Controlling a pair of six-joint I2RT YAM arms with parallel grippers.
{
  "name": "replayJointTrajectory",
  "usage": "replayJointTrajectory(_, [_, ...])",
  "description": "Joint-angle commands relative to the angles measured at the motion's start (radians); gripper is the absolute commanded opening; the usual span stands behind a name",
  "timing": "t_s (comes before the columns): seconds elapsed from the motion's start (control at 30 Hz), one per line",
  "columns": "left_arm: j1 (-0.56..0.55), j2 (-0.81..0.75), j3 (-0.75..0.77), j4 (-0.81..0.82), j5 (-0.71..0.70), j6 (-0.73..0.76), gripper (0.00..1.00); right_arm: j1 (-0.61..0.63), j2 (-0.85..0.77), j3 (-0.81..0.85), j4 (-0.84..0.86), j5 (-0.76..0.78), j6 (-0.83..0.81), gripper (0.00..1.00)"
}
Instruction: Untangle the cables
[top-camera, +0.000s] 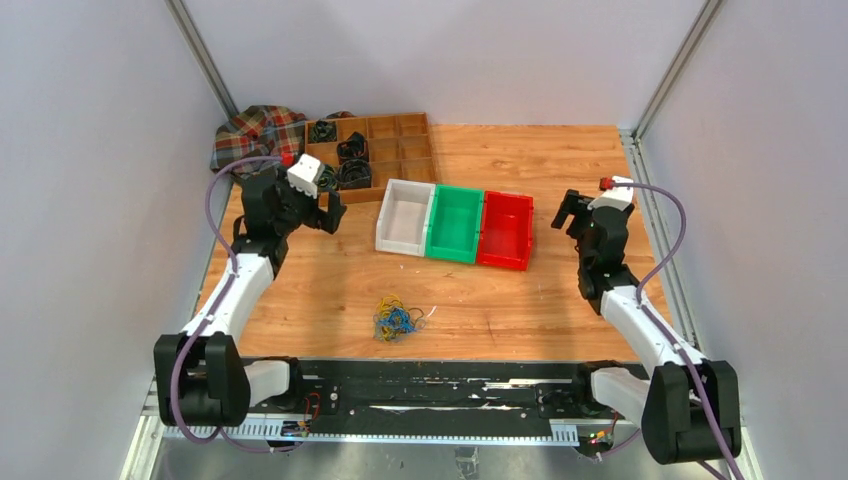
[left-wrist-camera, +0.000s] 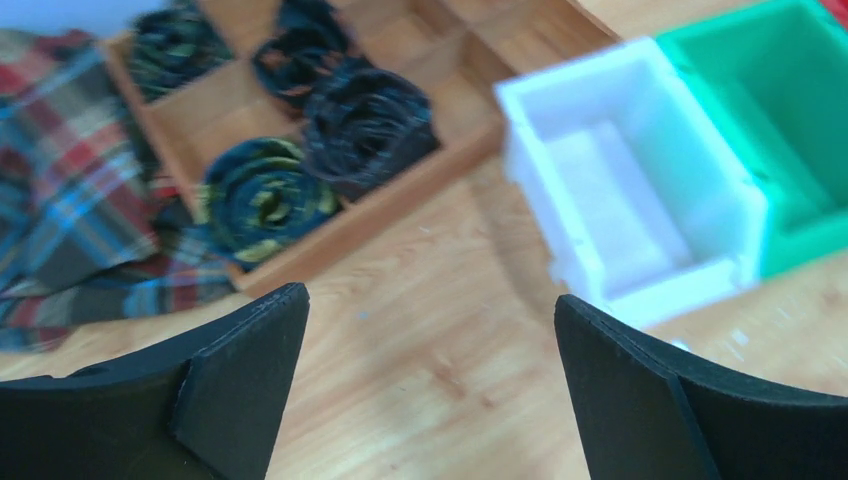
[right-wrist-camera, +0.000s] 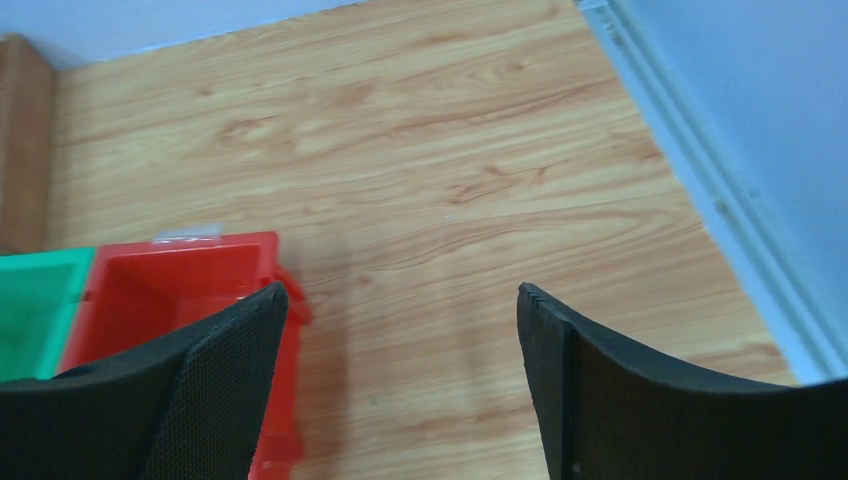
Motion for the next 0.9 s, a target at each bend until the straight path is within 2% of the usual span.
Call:
replayJointTrajectory(0.0, [0.0,0.047,0.131,-0.534,0.325,0.115,0.98,-0.01,-0.005,0.078,-0.215,-0.113,0.302,0.84])
replayJointTrajectory(0.07, [-0.02,0.079,0.175,-0.644,0.381,0.146,0.98,-0.05,-0.002,0.112,-0.267,-0.24,0.434,0.84])
replayJointTrajectory(0.17, [-0.085,0.102,0.194,-0.72,0.382,0.175,0.98,-0.056,0.021,0.115,-0.17,-0.487,0.441,0.84])
replayJointTrajectory(0.2, [-0.118,0.105,0.189,-0.721,0.377,0.171,0.98,-0.006,0.018,0.13,-0.192,-0.484,0.412,0.84])
replayJointTrajectory(0.23, [-0.145,0.111,0.182,-0.722,0.374,0.166,0.98,0.032,0.01,0.151,-0.241,-0.439,0.361,0.84])
replayJointTrajectory(0.3, [-0.195,0.123,0.169,-0.722,0.369,0.155,0.98,0.183,-0.009,0.177,-0.323,-0.337,0.25,0.84])
replayJointTrajectory(0.37, [-0.237,0.144,0.162,-0.722,0.362,0.159,0.99,0.279,-0.025,0.187,-0.363,-0.257,0.209,0.83])
replayJointTrajectory(0.5, [-0.269,0.215,0.169,-0.723,0.364,0.164,0.91,0.406,-0.076,0.14,-0.332,-0.219,0.19,0.75])
replayJointTrajectory(0.67, [-0.274,0.301,0.188,-0.741,0.394,0.168,0.75,0.58,-0.102,0.109,-0.309,-0.136,0.145,0.7])
replayJointTrajectory(0.87, [-0.296,0.318,0.172,-0.791,0.473,0.221,0.7,0.715,-0.058,0.11,-0.308,-0.085,0.131,0.68])
